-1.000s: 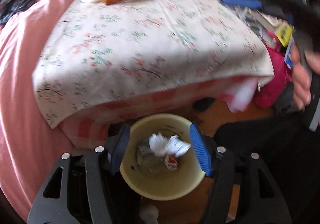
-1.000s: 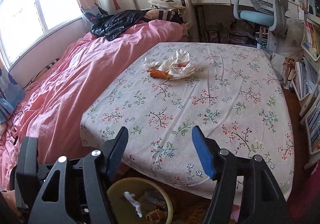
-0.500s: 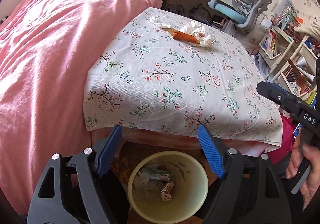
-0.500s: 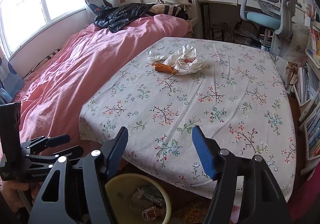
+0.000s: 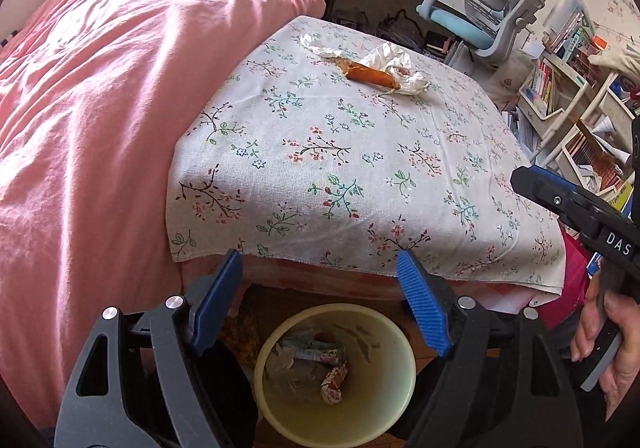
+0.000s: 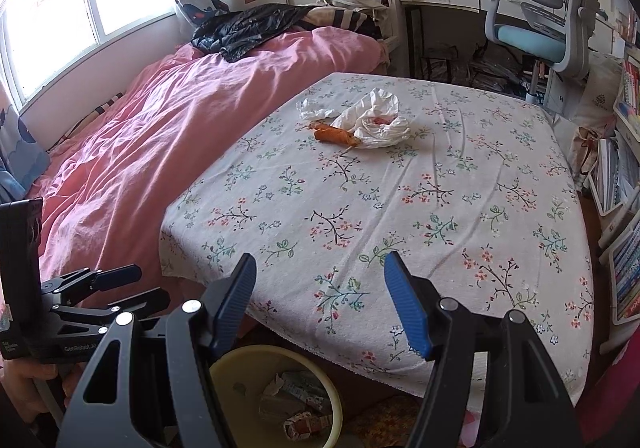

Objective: Collect trash
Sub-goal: 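Move both tools back over the table toward remaining trash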

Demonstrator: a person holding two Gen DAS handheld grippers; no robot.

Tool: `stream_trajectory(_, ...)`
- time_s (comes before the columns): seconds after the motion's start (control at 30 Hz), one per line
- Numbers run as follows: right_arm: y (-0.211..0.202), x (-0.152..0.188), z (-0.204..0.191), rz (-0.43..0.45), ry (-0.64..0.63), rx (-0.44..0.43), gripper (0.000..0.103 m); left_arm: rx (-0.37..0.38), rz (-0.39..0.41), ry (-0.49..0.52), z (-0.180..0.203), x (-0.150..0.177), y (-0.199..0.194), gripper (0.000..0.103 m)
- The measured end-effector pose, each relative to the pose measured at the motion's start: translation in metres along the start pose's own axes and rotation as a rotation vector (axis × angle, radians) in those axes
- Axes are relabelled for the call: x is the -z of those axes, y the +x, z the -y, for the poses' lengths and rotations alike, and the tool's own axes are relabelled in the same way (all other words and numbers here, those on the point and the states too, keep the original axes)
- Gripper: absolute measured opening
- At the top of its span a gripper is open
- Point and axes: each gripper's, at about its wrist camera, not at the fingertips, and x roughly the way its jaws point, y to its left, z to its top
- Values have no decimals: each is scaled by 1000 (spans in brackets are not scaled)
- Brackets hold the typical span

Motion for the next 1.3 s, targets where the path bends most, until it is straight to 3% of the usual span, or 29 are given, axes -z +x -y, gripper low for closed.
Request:
stream_trajectory(0.97, 2, 0, -6, -6, -23, 3, 66, -3, 13, -2, -1, 1, 0, 79)
stream_trajectory(1.3, 7, -2, -23, -7, -83, -3, 66, -10, 29, -37, -6, -2, -2, 80)
